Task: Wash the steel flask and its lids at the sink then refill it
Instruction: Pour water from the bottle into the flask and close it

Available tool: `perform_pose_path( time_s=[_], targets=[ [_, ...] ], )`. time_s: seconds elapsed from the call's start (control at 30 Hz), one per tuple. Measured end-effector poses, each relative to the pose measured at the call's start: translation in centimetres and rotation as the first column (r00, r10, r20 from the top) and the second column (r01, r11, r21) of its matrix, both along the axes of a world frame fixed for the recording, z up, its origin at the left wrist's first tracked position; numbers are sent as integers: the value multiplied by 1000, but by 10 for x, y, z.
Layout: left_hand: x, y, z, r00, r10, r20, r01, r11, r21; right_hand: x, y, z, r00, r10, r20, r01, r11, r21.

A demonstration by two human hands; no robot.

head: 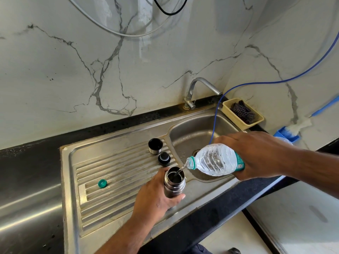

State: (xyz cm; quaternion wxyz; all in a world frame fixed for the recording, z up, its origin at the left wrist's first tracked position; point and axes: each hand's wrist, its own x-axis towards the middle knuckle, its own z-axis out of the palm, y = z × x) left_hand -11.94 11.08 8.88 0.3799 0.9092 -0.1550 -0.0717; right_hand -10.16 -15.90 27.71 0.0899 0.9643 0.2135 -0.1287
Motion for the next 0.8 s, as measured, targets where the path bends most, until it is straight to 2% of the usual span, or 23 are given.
perform_pose_path(
  time_s=[0.8],
  targets=[
    [-1,0,-2,1000,19,14,-18,999,-27,-1,1,1,1000,14,-4,-14,999,-30]
  ],
)
